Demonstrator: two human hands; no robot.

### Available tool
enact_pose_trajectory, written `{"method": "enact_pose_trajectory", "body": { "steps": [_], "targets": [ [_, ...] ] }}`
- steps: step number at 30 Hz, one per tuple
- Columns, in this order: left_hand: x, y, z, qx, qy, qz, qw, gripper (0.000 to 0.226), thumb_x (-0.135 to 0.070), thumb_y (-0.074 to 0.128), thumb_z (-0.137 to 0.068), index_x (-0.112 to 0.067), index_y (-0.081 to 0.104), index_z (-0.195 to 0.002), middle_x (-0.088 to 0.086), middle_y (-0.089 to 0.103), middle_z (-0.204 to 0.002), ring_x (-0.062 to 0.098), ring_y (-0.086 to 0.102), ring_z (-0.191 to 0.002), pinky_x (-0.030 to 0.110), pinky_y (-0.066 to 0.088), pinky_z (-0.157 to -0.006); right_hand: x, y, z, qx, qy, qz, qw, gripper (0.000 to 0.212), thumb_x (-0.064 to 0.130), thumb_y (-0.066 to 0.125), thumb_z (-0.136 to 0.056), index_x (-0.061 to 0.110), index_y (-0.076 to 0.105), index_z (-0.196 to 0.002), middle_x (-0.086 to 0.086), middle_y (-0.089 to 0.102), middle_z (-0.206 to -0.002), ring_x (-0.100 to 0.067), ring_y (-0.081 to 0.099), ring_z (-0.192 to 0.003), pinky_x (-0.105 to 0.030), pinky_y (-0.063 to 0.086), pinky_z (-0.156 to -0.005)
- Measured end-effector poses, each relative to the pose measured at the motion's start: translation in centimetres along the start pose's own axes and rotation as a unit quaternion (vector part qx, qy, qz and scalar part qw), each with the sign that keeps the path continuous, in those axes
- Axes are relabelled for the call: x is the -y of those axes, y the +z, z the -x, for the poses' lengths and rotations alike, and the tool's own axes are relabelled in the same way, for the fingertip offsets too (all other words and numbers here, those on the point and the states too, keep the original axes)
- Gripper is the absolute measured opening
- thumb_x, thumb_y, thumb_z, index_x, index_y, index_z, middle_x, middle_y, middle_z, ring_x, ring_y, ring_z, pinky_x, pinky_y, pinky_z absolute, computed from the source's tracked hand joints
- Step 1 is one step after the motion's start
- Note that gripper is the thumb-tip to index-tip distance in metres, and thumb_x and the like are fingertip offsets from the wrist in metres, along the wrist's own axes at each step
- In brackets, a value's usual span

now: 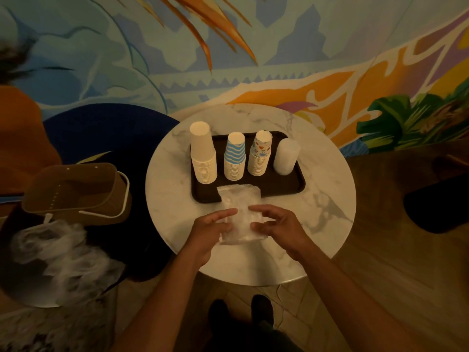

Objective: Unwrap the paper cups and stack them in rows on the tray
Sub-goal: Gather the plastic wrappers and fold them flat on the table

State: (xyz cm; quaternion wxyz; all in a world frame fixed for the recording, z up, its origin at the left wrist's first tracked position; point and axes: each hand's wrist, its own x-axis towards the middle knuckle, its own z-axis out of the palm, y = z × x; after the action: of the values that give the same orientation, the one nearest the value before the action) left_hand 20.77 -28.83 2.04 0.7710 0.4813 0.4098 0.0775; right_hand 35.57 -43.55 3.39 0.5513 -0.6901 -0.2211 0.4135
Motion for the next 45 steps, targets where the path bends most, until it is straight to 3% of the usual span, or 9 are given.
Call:
{"method": "enact_pose_trajectory", "body": {
  "steps": [9,15,18,21,24,29,36,41,45],
  "targets": [
    [-0.9,-1.4,-0.8,0.035,0.072,-0.163,0.983,0.067,-0.002,0.09,-0.068,-0.036,0.073,-0.123,-0.009,0.073,-0.116,0.012,0.07,-0.108,0.031,0.059,-0.094,0.9,-1.9,-1.2,0.05,0.004,0.108,0.993,0.058,0.0,0.087,-0.074,0.033,0.075,-0.12,0.007,0.075,-0.113,-0.022,0.07,-0.103,-0.034,0.061,-0.09],
    [-0.7,0.0,-1.9,-0.032,0.207,-0.397,0.894,0.027,-0.027,0.088,-0.078,-0.03,0.08,-0.104,-0.011,0.067,-0.097,0.002,0.064,-0.086,0.03,0.057,-0.084,1.2,-1.8,-1.7,0.003,-0.039,0.261,0.965,0.031,0.018,0.086,-0.08,0.029,0.077,-0.108,0.011,0.073,-0.094,-0.006,0.066,-0.08,-0.029,0.056,-0.075],
    [-0.2,0.2,-2.8,-0.041,0.246,-0.424,0.87,0.017,-0.031,0.087,-0.078,-0.032,0.08,-0.094,-0.012,0.06,-0.114,0.007,0.058,-0.105,0.032,0.052,-0.091,1.1,-2.4,-1.7,-0.016,-0.045,0.255,0.966,0.01,0.027,0.084,-0.084,0.029,0.077,-0.091,0.012,0.071,-0.085,-0.002,0.064,-0.076,-0.029,0.054,-0.073],
    [-0.4,1.0,-3.0,0.019,0.191,-0.326,0.925,0.011,-0.029,0.083,-0.084,-0.037,0.08,-0.091,-0.016,0.061,-0.134,0.002,0.056,-0.12,0.027,0.046,-0.099,0.7,-4.0,-1.7,-0.021,-0.061,0.217,0.974,0.008,0.028,0.082,-0.086,0.027,0.075,-0.09,0.018,0.065,-0.119,0.003,0.059,-0.112,-0.028,0.052,-0.093],
    [-0.8,3.3,-2.5,0.051,0.099,-0.146,0.983,0.009,-0.026,0.076,-0.091,-0.028,0.08,-0.099,0.001,0.078,-0.104,0.015,0.073,-0.1,0.032,0.054,-0.085,0.5,-6.2,-1.8,0.006,-0.021,0.097,0.995,0.017,0.029,0.077,-0.091,0.017,0.076,-0.103,0.018,0.054,-0.144,0.003,0.054,-0.127,-0.023,0.051,-0.097],
    [0.0,8.6,-3.4,0.051,0.067,-0.069,0.994,0.017,-0.018,0.071,-0.094,-0.016,0.076,-0.111,0.006,0.079,-0.103,0.019,0.075,-0.097,0.03,0.058,-0.079,0.2,-10.0,-1.8,-0.005,0.015,0.004,1.0,0.017,0.028,0.074,-0.093,0.012,0.074,-0.097,-0.007,0.076,-0.093,-0.023,0.072,-0.088,-0.039,0.057,-0.083],
    [1.2,19.0,-6.8,0.002,0.072,-0.084,0.994,0.015,-0.019,0.072,-0.095,-0.015,0.077,-0.108,0.007,0.079,-0.098,0.02,0.075,-0.087,0.027,0.058,-0.064,-1.2,-19.5,-3.0,0.02,0.066,0.045,0.997,0.039,0.032,0.092,-0.073,0.016,0.076,-0.105,-0.009,0.077,-0.1,-0.027,0.075,-0.094,-0.044,0.063,-0.079],
    [2.3,28.7,-10.4,-0.007,0.04,-0.052,0.998,0.04,-0.04,0.085,-0.08,-0.02,0.075,-0.113,0.005,0.078,-0.107,0.025,0.074,-0.101,0.049,0.061,-0.089,-2.4,-29.5,-4.9,-0.022,0.066,0.036,0.997,0.026,0.023,0.091,-0.075,0.007,0.078,-0.091,-0.009,0.076,-0.083,-0.02,0.07,-0.075,-0.036,0.057,-0.068],
    [3.2,36.4,-12.8,0.042,-0.007,-0.016,0.999,0.064,-0.029,0.093,-0.071,-0.019,0.066,-0.128,0.007,0.075,-0.116,0.028,0.074,-0.104,0.05,0.061,-0.088,-3.2,-37.2,-5.6,-0.029,0.086,0.013,0.996,0.027,0.013,0.088,-0.076,0.003,0.078,-0.099,-0.012,0.077,-0.09,-0.022,0.071,-0.077,-0.033,0.059,-0.069]
  ]
}}
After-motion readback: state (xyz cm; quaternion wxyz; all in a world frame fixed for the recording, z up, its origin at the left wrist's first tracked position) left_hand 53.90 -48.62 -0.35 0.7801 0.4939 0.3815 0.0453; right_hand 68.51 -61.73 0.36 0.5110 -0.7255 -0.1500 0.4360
